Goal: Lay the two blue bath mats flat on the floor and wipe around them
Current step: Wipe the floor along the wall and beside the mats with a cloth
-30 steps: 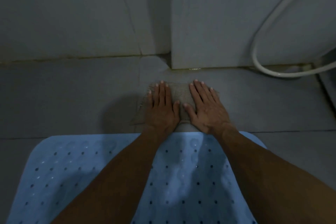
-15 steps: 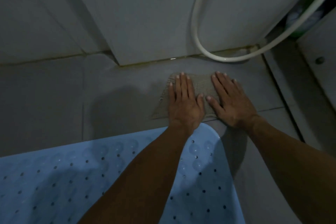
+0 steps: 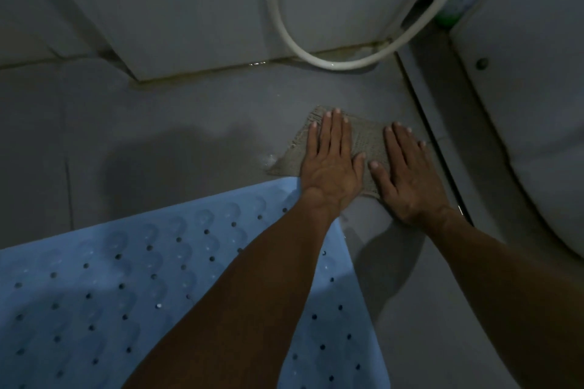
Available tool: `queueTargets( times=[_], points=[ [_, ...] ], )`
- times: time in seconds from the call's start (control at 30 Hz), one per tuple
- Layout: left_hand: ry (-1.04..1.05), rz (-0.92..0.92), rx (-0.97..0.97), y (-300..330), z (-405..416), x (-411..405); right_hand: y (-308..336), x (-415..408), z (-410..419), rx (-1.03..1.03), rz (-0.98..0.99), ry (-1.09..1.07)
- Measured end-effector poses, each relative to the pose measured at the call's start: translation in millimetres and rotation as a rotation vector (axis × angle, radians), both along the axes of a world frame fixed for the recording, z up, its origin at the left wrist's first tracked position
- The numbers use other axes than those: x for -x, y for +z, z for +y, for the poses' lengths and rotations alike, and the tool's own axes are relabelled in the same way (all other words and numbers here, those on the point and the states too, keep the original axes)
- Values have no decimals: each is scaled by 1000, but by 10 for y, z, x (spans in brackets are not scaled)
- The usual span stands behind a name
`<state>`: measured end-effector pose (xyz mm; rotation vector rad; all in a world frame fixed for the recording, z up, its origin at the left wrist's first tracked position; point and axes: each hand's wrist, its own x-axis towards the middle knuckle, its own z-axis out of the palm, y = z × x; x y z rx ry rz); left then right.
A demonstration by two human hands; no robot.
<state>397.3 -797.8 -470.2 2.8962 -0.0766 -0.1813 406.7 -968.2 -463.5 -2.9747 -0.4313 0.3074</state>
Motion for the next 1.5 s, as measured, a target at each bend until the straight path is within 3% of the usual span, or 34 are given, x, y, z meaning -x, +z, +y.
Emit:
queueTargets(
  times=[0.33,0.8,1.5],
  points=[
    [-61,-16,28,-5,-461,676,91,794,-418,11,9,-61],
    [-52,45,109,41,-1119,2262,80,2288,-1093,81,6,-85],
    [-167,67,14,18,-1090,2232,-59,2370,-1188,-4,-138,-66]
  ],
)
